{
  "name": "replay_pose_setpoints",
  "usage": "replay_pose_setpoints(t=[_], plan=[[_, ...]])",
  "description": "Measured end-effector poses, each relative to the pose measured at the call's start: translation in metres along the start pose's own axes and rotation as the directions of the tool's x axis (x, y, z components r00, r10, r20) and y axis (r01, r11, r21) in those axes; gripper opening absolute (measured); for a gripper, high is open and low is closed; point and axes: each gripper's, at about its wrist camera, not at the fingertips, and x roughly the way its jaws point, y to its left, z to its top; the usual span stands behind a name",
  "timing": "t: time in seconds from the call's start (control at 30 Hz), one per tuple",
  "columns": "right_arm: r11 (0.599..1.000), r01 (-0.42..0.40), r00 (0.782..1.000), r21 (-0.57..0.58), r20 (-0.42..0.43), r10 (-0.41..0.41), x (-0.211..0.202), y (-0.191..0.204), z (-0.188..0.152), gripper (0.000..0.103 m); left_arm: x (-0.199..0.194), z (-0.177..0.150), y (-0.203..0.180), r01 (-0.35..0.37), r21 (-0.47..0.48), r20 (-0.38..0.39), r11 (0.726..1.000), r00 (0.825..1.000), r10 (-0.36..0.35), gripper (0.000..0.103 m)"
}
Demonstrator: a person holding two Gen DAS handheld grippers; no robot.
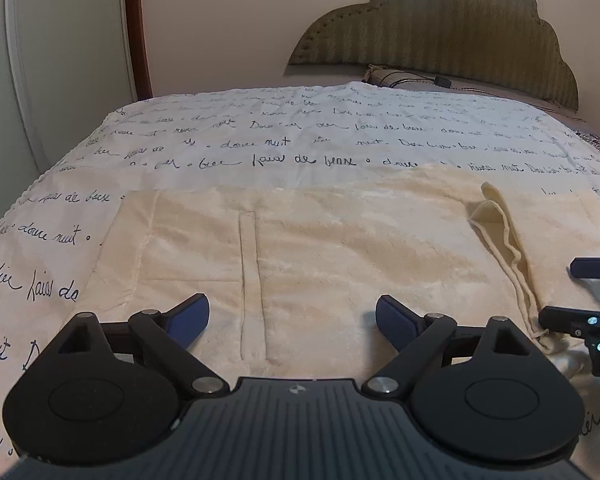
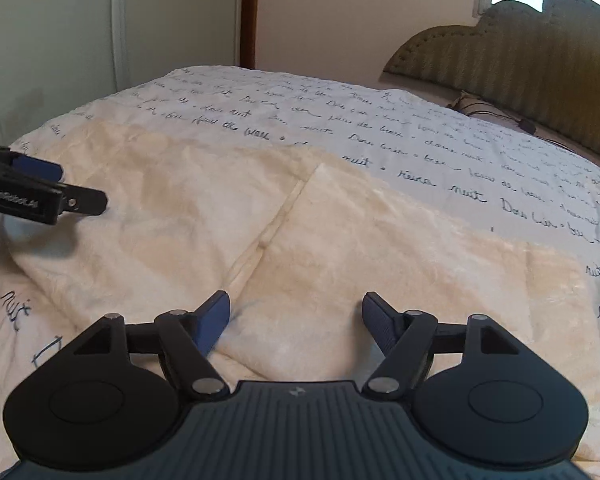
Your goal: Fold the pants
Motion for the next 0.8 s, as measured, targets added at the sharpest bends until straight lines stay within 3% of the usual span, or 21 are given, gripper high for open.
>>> replay_pose_setpoints(t=[0.13, 0.27, 0.4, 0.5, 0.63, 0.73, 0.8], plan=[[0.998, 0.048, 0.998, -0.027, 0.041, -0.047, -0.014, 0.011, 0.007, 0.073, 0.000, -0.003, 0.004, 0.003, -0.008, 0.005, 1.000, 1.000, -0.003, 0.096], [1.000, 0.011, 0.996, -0.029, 0.088, -0.008, -0.021, 0.022, 0.015, 0.073, 0.000, -0.004, 0.009, 0.001, -0.021, 0.006, 1.000, 1.000, 0.000, 0.096], [0.999, -0.046, 0.998, 0.027, 0.033, 0.046, -0.005, 0.023, 0.012, 0.073, -0.003, -0.007, 0.013, -0.015, -0.015, 0.015, 1.000, 1.000, 0.015, 0.098], [0.999, -0.025, 1.000, -0.035, 0.003, 0.025, 0.003, 0.035, 0.000, 0.078, -0.006, -0.007, 0.021, -0.035, -0.007, 0.025, 0.999, 0.999, 0.035, 0.098], [1.000, 0.002, 1.000, 0.005, 0.000, -0.002, -0.001, 0.033, 0.000, 0.083, -0.016, -0.008, 0.040, -0.111, -0.006, 0.051, 0.994, 0.993, 0.111, 0.097], [1.000, -0.007, 0.997, 0.013, 0.071, 0.006, -0.018, 0.039, 0.007, 0.083, -0.023, -0.008, 0.069, -0.177, -0.058, 0.039, 0.982, 0.983, 0.180, 0.097], [0.998, -0.038, 0.993, -0.049, 0.109, 0.043, -0.025, 0.057, 0.015, 0.089, -0.027, -0.009, 0.092, -0.210, -0.117, 0.004, 0.971, 0.977, 0.212, 0.097]])
